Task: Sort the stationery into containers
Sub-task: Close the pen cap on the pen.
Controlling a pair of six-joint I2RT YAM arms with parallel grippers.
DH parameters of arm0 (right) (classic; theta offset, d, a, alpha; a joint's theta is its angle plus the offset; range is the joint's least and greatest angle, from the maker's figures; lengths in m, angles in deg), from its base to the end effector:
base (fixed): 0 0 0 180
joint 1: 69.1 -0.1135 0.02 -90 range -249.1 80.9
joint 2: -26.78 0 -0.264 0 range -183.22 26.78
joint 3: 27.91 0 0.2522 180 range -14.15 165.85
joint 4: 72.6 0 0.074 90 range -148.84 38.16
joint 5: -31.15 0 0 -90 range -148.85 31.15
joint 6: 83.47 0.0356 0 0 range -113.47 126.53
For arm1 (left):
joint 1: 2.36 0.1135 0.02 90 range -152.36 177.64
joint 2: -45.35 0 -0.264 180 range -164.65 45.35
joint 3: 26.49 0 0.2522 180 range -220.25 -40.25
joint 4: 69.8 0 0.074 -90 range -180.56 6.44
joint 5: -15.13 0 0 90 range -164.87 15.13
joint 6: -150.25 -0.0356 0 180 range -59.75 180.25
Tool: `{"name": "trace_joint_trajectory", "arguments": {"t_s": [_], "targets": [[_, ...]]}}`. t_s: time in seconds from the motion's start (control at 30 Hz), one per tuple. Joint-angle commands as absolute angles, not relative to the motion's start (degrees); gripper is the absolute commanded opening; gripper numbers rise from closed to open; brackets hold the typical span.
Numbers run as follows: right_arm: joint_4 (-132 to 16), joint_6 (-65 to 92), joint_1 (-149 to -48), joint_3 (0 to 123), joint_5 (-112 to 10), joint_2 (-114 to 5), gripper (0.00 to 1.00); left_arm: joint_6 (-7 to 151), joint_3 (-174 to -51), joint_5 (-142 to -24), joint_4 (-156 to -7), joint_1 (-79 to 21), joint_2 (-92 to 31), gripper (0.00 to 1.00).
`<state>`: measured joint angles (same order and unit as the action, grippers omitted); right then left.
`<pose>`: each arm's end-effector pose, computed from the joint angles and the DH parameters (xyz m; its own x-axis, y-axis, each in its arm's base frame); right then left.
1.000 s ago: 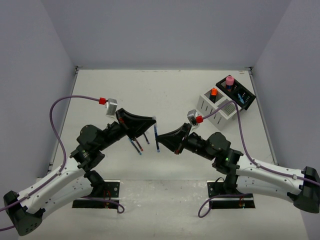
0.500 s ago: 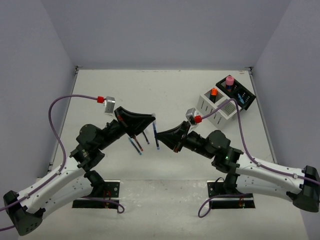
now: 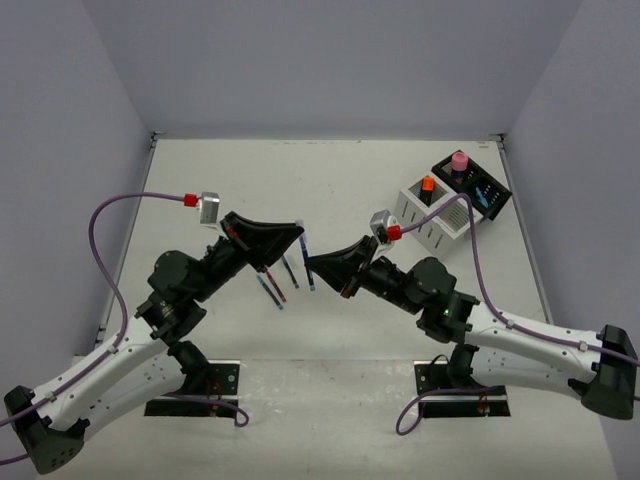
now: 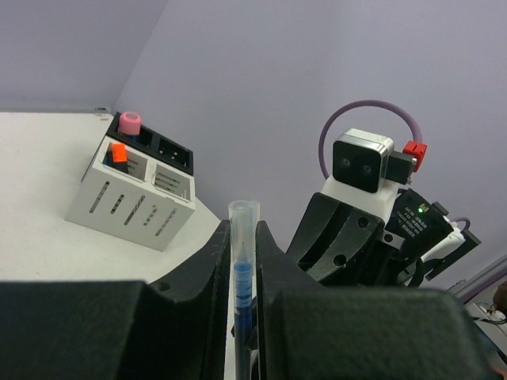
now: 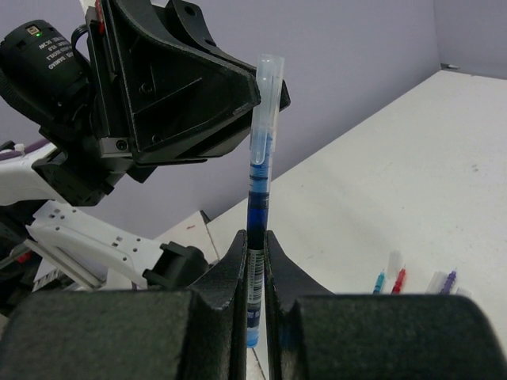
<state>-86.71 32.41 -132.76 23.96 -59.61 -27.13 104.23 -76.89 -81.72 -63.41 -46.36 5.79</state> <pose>0.0997 0.2003 0.3408 -0.3051 0.3673 -0.8786 -0.8415 0.3278 0.4293 0.1183 -0.1202 0.3615 -0.3825 -0.5891 -0.7118 0.7032 0.3141 -0.6378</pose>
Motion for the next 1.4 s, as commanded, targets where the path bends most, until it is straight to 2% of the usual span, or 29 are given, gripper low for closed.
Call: {"name": "trace_joint_trajectory", "arguments": {"t_s": [0.0,0.23,0.3,0.37,0.43,0.97,1.07,1.2,1.3,1.33,1.37], "targets": [[-88.78,35.96,-132.91,32.51,-64.83,-27.59,0.00,103.30,-74.52,-81.18,-65.09,-46.48,6.51,0.00],[-87.00,36.91,-133.00,34.28,-62.28,-28.88,0.00,101.53,-75.17,-81.45,-64.65,-46.49,5.57,0.00],[-88.09,34.44,-132.98,34.22,-59.58,-29.02,0.00,101.26,-76.20,-82.10,-65.39,-46.57,4.44,0.05],[-89.10,32.68,-132.93,33.81,-59.10,-28.90,0.00,100.97,-77.29,-82.14,-66.55,-46.55,4.14,0.14],[-90.33,31.84,-132.91,32.77,-59.03,-28.67,0.00,100.60,-77.77,-81.64,-67.48,-46.48,4.24,0.17],[-92.52,31.15,-133.00,31.70,-59.77,-27.52,0.00,100.24,-76.22,-86.07,-65.43,-46.48,5.63,0.25],[-91.80,30.88,-132.99,32.43,-59.05,-27.89,0.00,100.42,-76.10,-86.72,-64.50,-46.56,5.80,0.22],[-91.95,30.87,-132.97,32.02,-59.18,-28.41,0.00,99.91,-76.77,-88.50,-63.86,-46.48,5.98,0.01],[-91.20,30.91,-132.96,32.18,-59.03,-29.22,0.01,98.54,-77.58,-90.80,-63.48,-46.48,6.08,0.00],[-90.85,30.91,-133.00,32.24,-59.03,-29.43,0.03,98.13,-77.87,-91.07,-63.59,-46.48,6.22,0.00],[-90.53,31.03,-133.00,32.18,-59.03,-29.62,0.11,97.75,-78.25,-91.20,-63.84,-46.48,6.47,0.00]]}}
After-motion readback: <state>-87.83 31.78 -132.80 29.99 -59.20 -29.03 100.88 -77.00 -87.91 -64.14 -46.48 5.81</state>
